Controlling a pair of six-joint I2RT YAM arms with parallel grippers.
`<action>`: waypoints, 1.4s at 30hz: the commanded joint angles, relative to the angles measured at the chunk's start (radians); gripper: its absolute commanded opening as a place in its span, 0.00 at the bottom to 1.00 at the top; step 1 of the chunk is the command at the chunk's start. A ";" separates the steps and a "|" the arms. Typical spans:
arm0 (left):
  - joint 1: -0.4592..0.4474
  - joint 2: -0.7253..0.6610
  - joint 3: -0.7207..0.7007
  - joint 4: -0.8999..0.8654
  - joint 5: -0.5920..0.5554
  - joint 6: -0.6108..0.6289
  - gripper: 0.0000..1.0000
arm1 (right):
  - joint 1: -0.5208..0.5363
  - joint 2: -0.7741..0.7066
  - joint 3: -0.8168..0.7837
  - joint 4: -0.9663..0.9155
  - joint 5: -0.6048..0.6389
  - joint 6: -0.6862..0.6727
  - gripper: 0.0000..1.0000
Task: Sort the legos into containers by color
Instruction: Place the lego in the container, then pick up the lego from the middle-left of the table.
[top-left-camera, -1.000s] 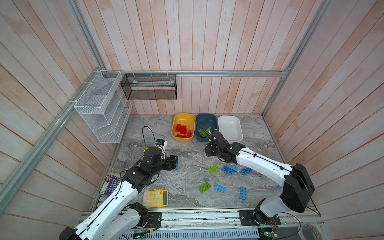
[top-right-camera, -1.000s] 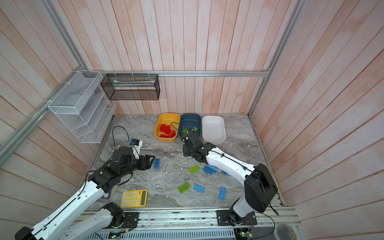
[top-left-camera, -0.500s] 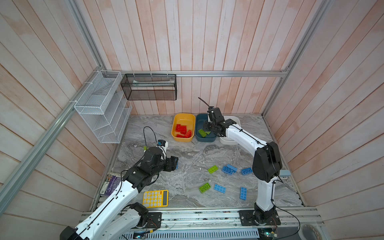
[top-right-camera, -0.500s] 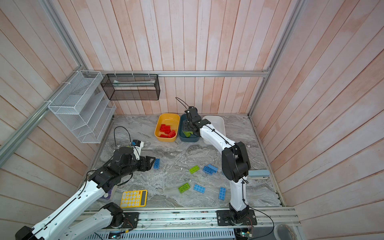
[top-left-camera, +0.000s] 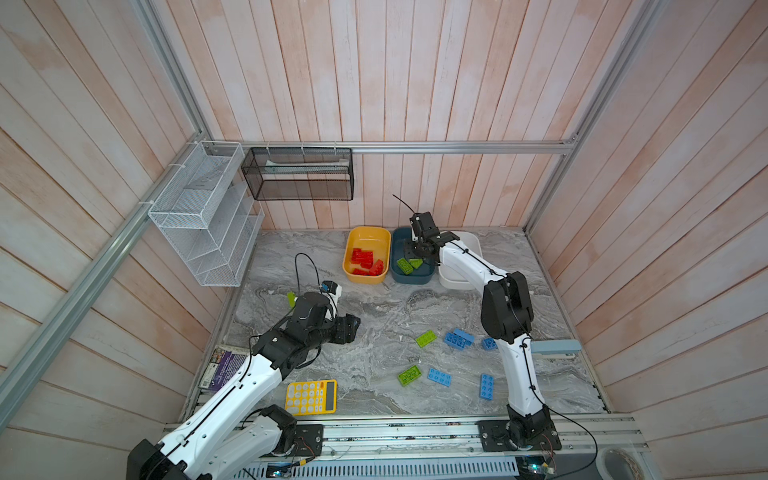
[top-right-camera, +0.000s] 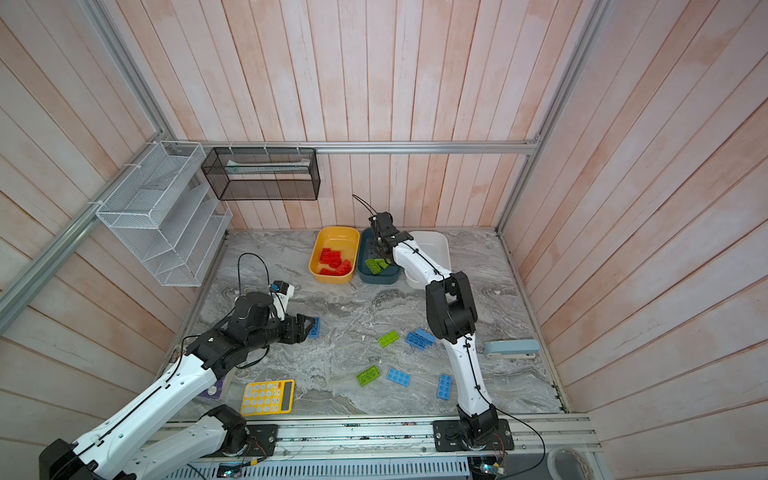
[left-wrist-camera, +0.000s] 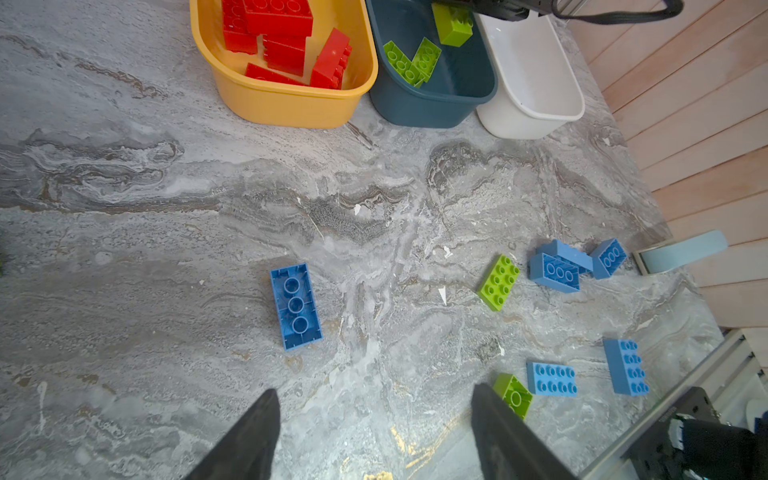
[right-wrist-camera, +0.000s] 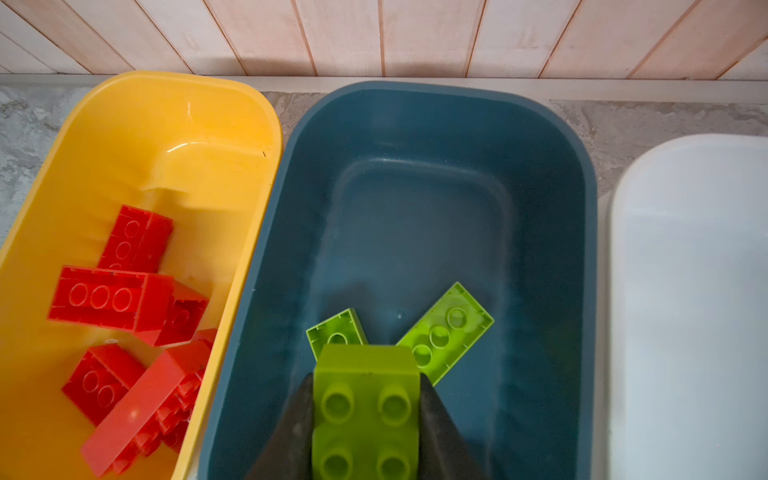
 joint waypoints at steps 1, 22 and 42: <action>0.005 0.004 0.021 0.009 0.031 0.024 0.74 | -0.009 0.016 0.034 -0.021 -0.018 -0.010 0.44; -0.298 0.117 0.089 0.014 -0.120 0.049 0.74 | -0.019 -0.509 -0.460 0.281 -0.134 0.013 0.80; -0.646 0.530 0.142 0.197 -0.164 0.136 0.75 | -0.058 -1.159 -1.237 0.482 -0.067 0.128 1.00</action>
